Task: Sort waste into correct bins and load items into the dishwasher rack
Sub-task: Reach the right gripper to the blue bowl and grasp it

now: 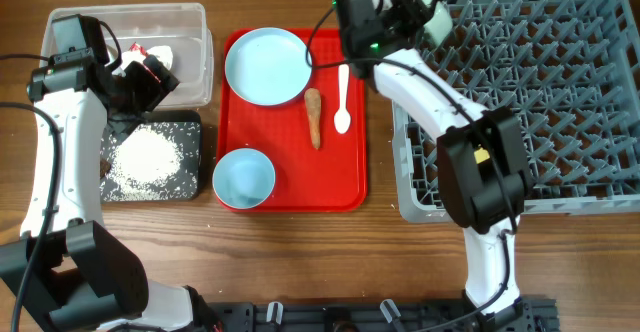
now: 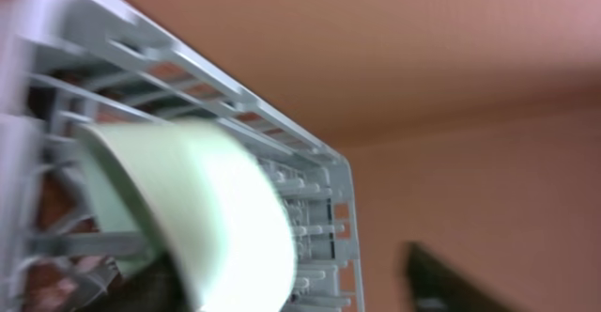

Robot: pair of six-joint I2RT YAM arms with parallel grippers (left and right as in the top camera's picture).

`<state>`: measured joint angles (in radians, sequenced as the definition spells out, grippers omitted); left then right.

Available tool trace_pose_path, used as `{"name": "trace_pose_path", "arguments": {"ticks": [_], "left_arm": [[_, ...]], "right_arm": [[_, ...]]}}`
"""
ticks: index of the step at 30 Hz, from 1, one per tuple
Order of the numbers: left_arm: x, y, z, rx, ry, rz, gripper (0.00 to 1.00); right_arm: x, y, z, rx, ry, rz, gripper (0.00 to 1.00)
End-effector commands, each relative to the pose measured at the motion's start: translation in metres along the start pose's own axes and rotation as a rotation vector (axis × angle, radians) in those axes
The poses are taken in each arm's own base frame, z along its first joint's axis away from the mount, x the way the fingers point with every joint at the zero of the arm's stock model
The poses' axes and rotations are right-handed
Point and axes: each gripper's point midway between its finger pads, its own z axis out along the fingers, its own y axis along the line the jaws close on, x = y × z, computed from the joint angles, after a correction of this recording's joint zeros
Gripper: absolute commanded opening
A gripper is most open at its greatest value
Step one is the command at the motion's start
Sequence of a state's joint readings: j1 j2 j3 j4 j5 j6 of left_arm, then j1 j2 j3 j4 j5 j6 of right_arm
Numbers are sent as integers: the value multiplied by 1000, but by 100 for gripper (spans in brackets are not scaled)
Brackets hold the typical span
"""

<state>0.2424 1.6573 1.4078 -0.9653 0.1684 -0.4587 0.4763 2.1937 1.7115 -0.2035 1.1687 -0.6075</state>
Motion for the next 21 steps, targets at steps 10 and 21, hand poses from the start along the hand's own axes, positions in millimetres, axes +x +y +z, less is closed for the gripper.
{"name": "trace_pose_path", "arguments": {"ticks": [10, 21], "left_arm": [[-5, -3, -9, 10, -30, 5, 100], [-5, -3, -9, 10, -30, 5, 100]], "right_arm": [[-53, 2, -90, -433, -299, 212, 100], [6, 123, -299, -1780, 33, 321, 82]]}}
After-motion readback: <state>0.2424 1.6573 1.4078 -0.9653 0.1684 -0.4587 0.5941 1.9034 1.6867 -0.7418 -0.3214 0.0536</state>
